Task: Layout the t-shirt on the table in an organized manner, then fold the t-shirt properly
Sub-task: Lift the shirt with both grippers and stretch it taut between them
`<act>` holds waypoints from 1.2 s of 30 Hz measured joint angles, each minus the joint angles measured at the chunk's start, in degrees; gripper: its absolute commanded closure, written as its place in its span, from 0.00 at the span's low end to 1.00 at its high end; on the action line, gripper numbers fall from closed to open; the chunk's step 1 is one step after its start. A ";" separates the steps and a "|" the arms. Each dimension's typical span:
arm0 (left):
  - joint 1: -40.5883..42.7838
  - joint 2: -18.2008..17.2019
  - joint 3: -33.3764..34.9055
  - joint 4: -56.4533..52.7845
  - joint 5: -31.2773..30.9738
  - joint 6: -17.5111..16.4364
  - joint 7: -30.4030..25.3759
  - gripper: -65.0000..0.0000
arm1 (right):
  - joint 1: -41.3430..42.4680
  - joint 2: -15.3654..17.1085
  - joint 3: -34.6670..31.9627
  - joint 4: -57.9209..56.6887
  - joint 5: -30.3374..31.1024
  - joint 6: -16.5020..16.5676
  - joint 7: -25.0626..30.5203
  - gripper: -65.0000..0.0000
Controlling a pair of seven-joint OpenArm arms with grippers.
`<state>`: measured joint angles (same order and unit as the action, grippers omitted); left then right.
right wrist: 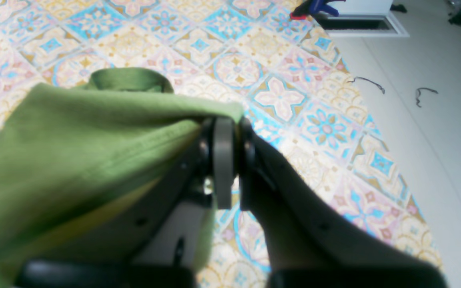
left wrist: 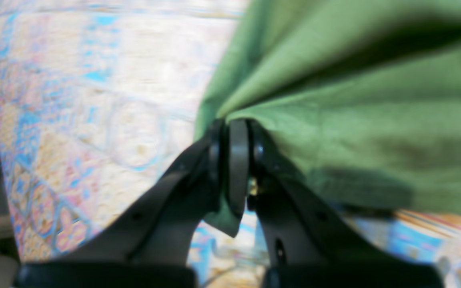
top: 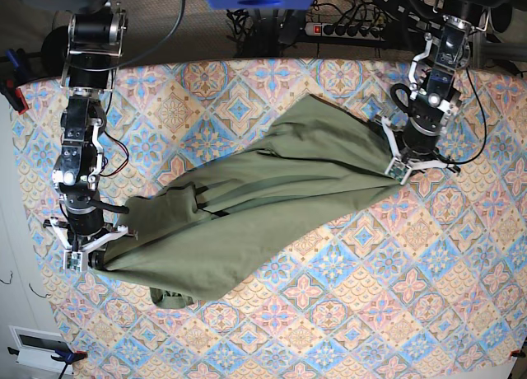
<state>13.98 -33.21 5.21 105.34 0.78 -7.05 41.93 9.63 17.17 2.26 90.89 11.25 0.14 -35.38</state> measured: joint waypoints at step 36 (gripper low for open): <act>1.38 1.97 -11.34 -3.04 -34.42 0.81 6.19 0.60 | -2.54 -0.02 10.49 -0.13 -0.02 0.00 -0.79 0.99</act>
<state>15.35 -31.24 -6.13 102.30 -33.65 -6.24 48.12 7.09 17.15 12.75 90.76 11.22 0.14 -36.16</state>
